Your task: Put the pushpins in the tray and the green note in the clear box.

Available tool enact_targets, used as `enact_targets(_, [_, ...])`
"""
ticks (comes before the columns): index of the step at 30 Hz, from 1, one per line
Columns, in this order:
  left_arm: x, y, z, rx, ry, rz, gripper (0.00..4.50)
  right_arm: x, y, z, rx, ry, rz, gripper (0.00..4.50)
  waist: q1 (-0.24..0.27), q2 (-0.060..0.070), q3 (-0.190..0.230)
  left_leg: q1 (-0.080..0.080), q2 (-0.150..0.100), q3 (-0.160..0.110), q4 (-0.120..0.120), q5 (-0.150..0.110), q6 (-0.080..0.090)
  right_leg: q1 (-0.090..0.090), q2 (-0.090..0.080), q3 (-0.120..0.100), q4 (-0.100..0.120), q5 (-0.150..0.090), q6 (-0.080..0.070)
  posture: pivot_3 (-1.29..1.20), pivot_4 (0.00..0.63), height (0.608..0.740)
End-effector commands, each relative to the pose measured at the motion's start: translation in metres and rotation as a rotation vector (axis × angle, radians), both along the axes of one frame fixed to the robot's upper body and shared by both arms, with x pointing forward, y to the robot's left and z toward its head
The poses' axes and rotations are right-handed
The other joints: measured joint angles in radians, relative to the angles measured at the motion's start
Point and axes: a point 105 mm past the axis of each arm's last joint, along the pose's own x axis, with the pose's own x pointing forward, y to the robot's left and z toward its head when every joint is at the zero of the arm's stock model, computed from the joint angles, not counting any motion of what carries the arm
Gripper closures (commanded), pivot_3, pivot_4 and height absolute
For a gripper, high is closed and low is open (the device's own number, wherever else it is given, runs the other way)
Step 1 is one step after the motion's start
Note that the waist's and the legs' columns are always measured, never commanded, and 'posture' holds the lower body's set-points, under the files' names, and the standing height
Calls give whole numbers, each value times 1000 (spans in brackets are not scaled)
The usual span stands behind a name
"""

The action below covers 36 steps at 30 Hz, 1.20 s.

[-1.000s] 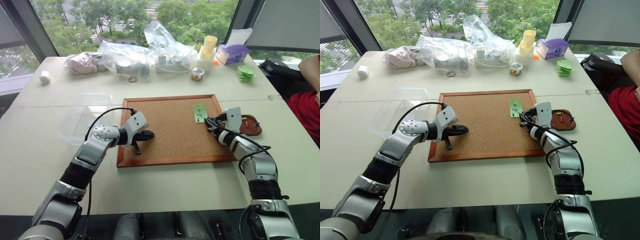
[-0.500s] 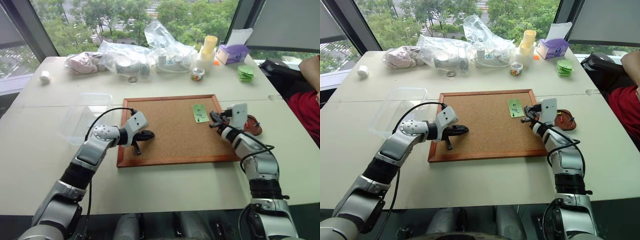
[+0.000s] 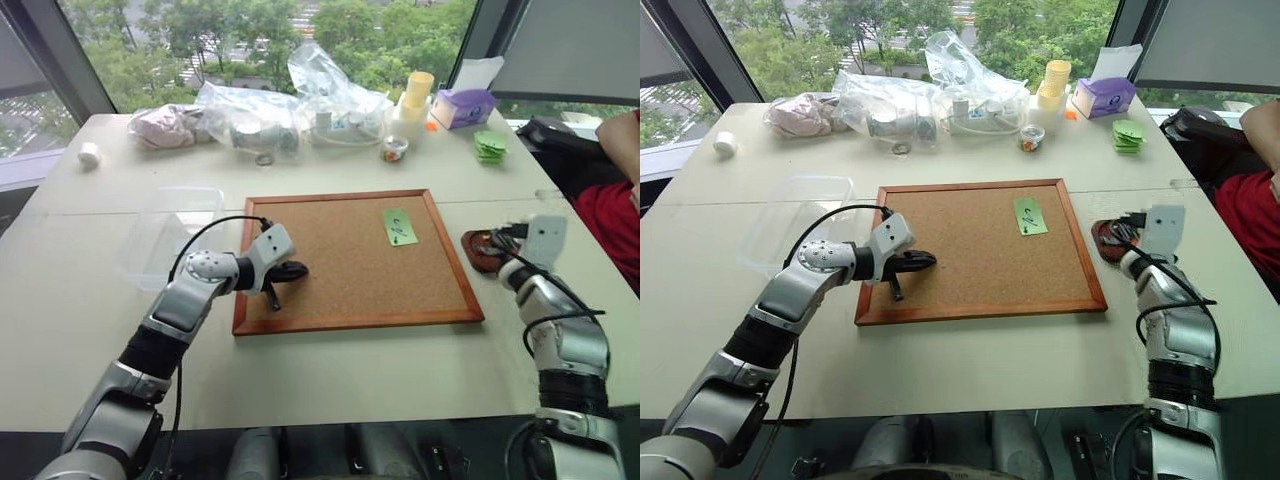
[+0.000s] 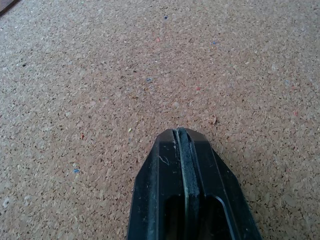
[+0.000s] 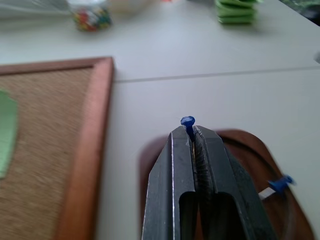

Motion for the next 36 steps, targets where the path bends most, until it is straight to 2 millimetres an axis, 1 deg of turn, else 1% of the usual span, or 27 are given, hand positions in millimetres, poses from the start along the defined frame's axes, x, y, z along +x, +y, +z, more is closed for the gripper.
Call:
enact_targets(1, [-10,17,-43,106,146,48,4500,3,-4,9,-27,-21,-1,4446,-4,1,0,2,0,0,0,0,0,2,0,0,0,0,0,0,150,738])
enact_targets(4, [-10,16,-44,106,146,47,4500,4,-6,8,-23,-14,-10,4446,-6,1,0,12,0,-1,-3,-1,1,12,1,0,-3,0,0,0,150,738])
enact_targets(5, [-10,16,-44,106,146,48,4500,4,-7,7,-18,-12,-13,4187,-6,1,0,12,0,-1,-3,-1,1,12,1,0,-4,0,0,0,150,738])
enact_targets(6, [-10,16,-43,106,146,48,4500,4,-7,7,-15,-11,-14,3831,-6,1,0,12,0,-1,-3,-1,1,12,1,0,-4,0,0,0,150,738])
enact_targets(7, [-10,17,-44,106,146,49,4500,4,-7,6,-14,-8,-16,3439,-6,1,0,11,0,-1,-3,-1,1,12,0,0,-4,0,0,0,150,738])
enact_targets(8, [-9,17,-44,106,146,51,4500,4,-8,6,-15,-4,-19,2952,-6,1,0,11,0,-1,-3,-1,1,12,0,0,-4,0,0,0,150,738])
enact_targets(12, [-9,19,-44,106,148,57,4500,5,-12,9,-12,-22,-36,886,-6,1,0,11,0,-1,-3,-1,1,12,0,0,-5,0,0,0,150,738])
enact_targets(13, [-10,19,-44,106,148,58,4500,4,-13,11,-11,-31,-42,154,-6,1,0,11,0,-1,-4,-1,1,12,0,0,-5,0,0,0,150,738])
enact_targets(18, [-9,20,-44,103,148,64,4500,6,-14,25,-17,-102,-50,154,-7,1,0,11,0,-1,-4,-1,1,12,0,0,-5,0,0,0,150,738])
enact_targets(20, [-9,20,-44,103,148,65,4500,8,-8,38,-16,-164,-25,154,-7,1,0,11,0,-1,-4,-1,1,12,0,0,-5,0,0,0,150,738])
enact_targets(21, [-9,20,-44,103,148,65,4500,9,-3,46,-15,-199,0,154,-7,1,0,11,0,-1,-4,-1,1,12,0,0,-5,0,0,0,150,738])
enact_targets(22, [-9,20,-44,104,148,65,4500,10,7,53,-11,-228,55,154,-7,1,0,11,0,-1,-4,-1,1,12,0,0,-5,0,0,0,150,738])
enact_targets(23, [-9,20,-44,104,148,65,4500,11,22,58,-8,-240,133,154,-7,1,0,11,0,-1,-4,-1,1,12,0,0,-5,0,0,0,150,738])
enact_targets(24, [-9,20,-44,105,148,64,4500,11,42,60,-10,-237,228,154,-8,1,0,11,0,-1,-4,-1,1,12,0,0,-5,0,0,0,150,738])
enact_targets(25, [-9,20,-44,106,148,63,4500,11,59,58,-10,-221,316,154,-9,1,0,11,0,-1,-4,-1,1,12,0,0,-5,0,0,0,150,738])
enact_targets(26, [-9,20,-44,107,148,62,4500,10,72,54,-6,-196,374,154,-10,1,0,11,1,-1,-4,-1,1,12,0,0,-5,0,0,0,150,738])
enact_targets(28, [-8,19,-44,109,145,58,4500,11,94,39,13,-139,454,154,-9,0,-1,12,1,-2,-4,-1,1,13,0,-1,-5,0,0,0,150,738])
enact_targets(29, [-8,18,-44,109,144,56,4500,11,101,33,15,-120,479,154,-9,-2,-2,12,1,-2,-4,-1,1,13,0,-1,-5,0,0,0,150,738])
enact_targets(31, [-7,17,-43,108,142,55,4500,14,114,21,7,-90,509,154,-8,-2,-2,11,1,-2,-4,-1,2,13,-1,-1,-6,0,0,0,150,738])
enact_targets(36, [-8,18,-43,108,142,57,4500,18,129,8,3,-64,540,154,-7,-2,-2,11,0,-2,-4,-1,2,13,-2,-1,-6,0,0,0,150,738])
